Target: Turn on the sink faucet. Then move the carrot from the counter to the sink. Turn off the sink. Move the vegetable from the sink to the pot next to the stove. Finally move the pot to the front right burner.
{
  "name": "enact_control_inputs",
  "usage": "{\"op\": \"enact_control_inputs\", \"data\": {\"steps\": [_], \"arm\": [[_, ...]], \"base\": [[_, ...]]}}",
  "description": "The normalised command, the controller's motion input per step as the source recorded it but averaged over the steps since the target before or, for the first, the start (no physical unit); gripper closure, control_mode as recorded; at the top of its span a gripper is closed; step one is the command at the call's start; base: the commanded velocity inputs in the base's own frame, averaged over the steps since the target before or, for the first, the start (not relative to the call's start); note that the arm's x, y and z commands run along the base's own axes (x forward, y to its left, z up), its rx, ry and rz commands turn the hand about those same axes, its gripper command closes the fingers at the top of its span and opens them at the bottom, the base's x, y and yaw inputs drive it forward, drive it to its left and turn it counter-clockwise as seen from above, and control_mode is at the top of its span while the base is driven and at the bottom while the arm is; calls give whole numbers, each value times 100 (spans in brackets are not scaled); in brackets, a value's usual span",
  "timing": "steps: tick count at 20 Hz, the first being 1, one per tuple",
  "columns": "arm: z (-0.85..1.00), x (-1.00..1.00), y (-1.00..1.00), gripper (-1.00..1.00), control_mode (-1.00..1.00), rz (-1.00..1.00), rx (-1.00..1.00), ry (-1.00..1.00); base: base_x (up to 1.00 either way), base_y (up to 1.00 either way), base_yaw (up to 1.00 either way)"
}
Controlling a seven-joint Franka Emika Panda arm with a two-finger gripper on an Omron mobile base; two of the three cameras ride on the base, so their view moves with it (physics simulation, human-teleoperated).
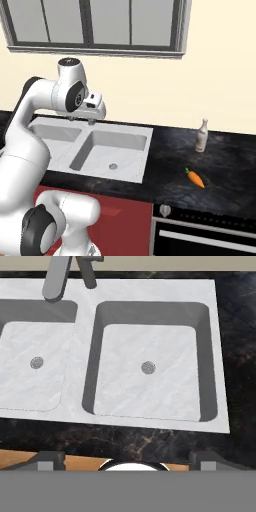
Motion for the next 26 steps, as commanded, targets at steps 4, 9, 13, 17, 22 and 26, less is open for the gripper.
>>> {"op": "enact_control_inputs", "data": {"steps": [4,9,13,17,22,26], "arm": [[0,0,0,-100,100,0,0,0],[0,0,0,-100,100,0,0,0],[0,0,0,-100,100,0,0,0],[-1,0,0,-100,-100,0,0,0],[-36,-1,10,-100,-100,16,0,-19],[-55,-1,16,-100,-100,39,0,-41]], "base": [[22,-57,0],[64,-20,0],[79,0,0],[15,0,0],[0,0,0],[0,0,0]]}}
